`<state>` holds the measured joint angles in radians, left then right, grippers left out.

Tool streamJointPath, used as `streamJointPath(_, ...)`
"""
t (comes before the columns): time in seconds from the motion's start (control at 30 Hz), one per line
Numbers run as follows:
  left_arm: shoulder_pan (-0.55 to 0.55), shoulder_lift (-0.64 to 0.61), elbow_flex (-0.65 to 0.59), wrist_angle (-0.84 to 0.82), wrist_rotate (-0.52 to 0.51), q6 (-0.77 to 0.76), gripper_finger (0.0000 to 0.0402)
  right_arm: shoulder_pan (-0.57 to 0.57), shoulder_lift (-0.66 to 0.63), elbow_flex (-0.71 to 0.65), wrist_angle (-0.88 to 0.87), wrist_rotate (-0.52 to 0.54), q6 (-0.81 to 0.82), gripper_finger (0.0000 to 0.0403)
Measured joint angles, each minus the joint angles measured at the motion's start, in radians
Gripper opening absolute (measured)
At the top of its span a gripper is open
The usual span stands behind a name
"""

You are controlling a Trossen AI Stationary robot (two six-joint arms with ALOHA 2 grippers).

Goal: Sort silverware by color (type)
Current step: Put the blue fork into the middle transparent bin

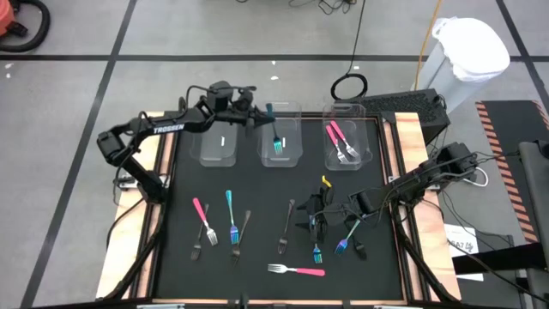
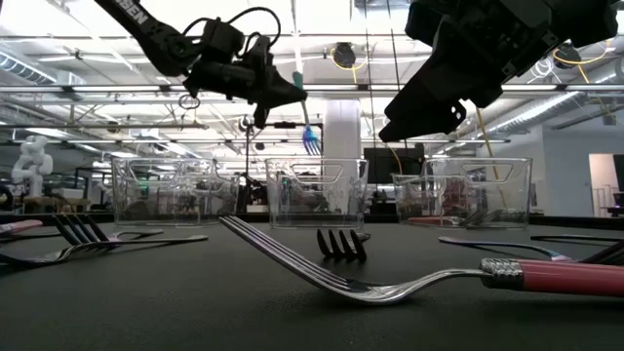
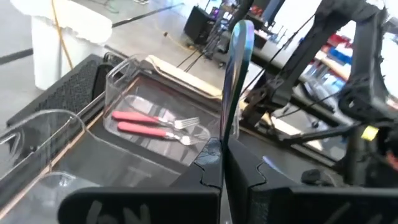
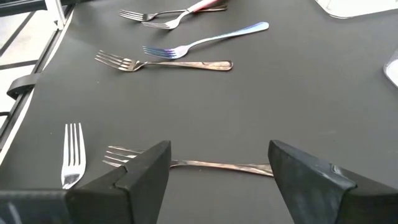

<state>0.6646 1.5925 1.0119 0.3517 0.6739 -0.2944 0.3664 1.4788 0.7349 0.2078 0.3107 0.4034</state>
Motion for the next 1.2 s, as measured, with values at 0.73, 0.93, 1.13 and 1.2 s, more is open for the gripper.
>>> streamJointPath(0.73,0.056,0.113,0.03,-0.023,0.002,0.015,0.0,-0.001,0.0,0.0,0.005,0.008,-0.023,0.0267)
streamJointPath(0.93,0.051,0.156,0.03,-0.022,-0.036,0.027,0.0015,-0.007,0.0,0.0,0.005,0.009,-0.023,0.0267)
streamJointPath(1.13,0.042,0.173,0.03,-0.025,-0.093,0.066,0.0022,-0.007,0.0,0.0,0.005,0.009,-0.023,0.0267)
streamJointPath(1.2,0.036,0.174,0.03,-0.028,-0.102,0.067,0.0023,-0.008,0.0,0.0,0.005,0.009,-0.027,0.0267)
